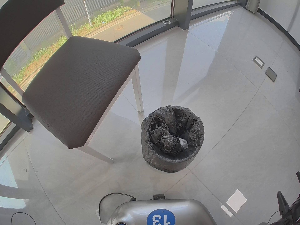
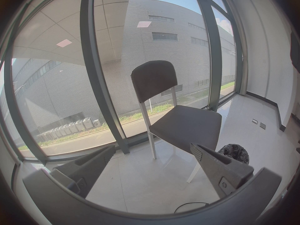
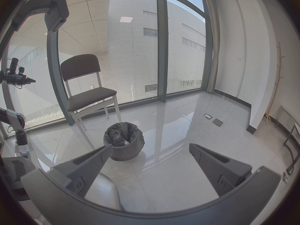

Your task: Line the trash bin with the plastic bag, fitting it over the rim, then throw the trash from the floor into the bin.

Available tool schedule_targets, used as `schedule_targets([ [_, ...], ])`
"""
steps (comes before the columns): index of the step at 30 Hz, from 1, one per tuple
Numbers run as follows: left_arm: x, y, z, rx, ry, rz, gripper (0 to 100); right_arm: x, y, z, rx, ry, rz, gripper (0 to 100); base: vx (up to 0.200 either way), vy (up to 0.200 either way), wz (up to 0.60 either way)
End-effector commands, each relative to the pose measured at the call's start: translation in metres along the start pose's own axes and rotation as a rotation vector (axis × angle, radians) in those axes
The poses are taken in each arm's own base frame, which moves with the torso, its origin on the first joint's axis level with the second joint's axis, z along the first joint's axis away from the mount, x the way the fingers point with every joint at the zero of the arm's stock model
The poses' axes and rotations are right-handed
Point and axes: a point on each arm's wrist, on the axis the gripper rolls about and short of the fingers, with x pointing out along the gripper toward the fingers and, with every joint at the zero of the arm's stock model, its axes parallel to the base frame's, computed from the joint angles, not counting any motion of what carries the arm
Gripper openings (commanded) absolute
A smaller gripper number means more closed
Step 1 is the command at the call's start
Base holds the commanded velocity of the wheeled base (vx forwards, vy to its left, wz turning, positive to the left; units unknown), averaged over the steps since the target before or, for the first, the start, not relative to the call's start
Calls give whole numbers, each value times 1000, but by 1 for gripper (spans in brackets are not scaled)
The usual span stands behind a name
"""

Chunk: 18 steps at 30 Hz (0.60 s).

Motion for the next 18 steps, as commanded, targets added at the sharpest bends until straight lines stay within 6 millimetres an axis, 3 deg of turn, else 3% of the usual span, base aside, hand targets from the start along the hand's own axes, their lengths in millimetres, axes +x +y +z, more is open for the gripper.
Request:
schedule_targets([
  [1, -7, 5, -17, -39, 10, -25, 100, 0, 0, -5, -14, 4, 1, 100, 0, 0, 0],
  [4, -4, 4, -22, -94, 33, 7, 100, 0, 0, -5, -13, 4, 1, 100, 0, 0, 0],
  [9, 16, -5, -56, -116, 111, 42, 100, 0, 0, -5, 9, 5, -2, 100, 0, 0, 0],
  [14, 44, -20, -104, -129, 60, -83, 100, 0, 0, -5, 14, 5, -2, 100, 0, 0, 0],
  [18, 47, -24, -120, -98, 101, -194, 100, 0, 0, -5, 14, 5, -2, 100, 0, 0, 0],
])
